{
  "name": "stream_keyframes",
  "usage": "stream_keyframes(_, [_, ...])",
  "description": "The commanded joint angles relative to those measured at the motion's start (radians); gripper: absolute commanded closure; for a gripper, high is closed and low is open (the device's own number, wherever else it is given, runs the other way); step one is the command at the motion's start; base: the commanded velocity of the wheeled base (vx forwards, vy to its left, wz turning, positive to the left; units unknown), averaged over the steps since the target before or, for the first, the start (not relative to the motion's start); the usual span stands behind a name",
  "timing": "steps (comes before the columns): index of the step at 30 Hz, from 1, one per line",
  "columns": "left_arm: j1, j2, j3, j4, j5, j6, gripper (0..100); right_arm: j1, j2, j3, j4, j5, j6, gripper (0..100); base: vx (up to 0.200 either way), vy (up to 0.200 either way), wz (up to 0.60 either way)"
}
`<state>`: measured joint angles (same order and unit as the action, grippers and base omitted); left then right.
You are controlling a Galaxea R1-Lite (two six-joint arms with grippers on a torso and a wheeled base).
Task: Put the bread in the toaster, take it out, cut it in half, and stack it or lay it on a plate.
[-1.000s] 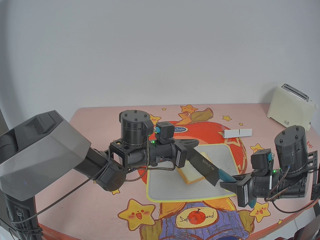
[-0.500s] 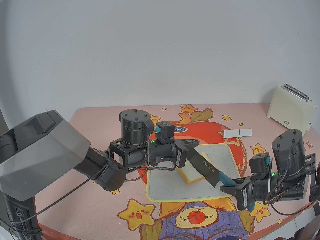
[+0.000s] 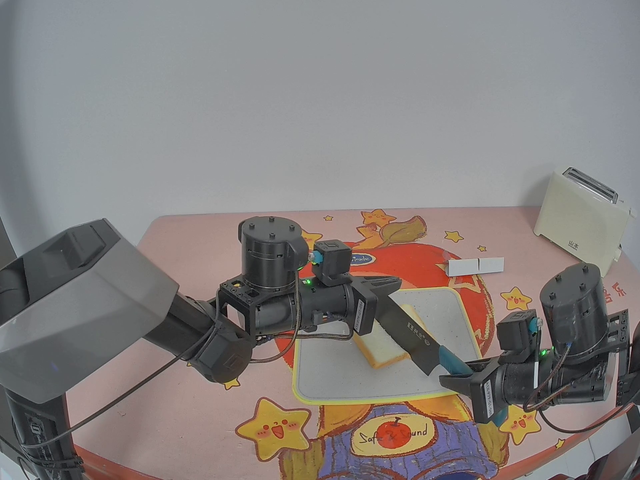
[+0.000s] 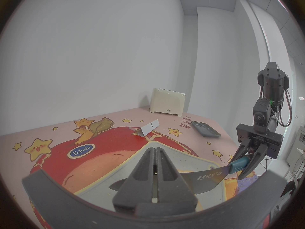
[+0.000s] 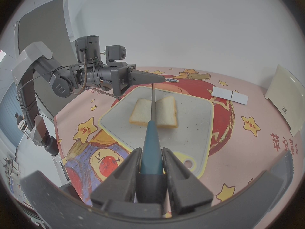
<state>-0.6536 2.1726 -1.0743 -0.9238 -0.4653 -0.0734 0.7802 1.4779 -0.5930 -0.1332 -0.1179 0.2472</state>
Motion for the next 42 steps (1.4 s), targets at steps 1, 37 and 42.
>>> stream_keyframes(1, [0.000,-0.002,0.002,0.000,0.001,0.000,100,0.001,0.002,-0.001,-0.002,0.000,0.000,100,0.000,0.000,0.00])
stream_keyframes(37, [0.005,0.013,0.002,0.000,-0.001,-0.002,100,0.002,-0.002,-0.007,-0.009,-0.002,-0.002,100,0.000,0.000,0.00])
stream_keyframes(42, [0.003,0.007,0.000,0.000,-0.001,0.000,100,0.002,-0.001,-0.004,0.000,0.000,-0.002,100,0.000,0.000,0.00])
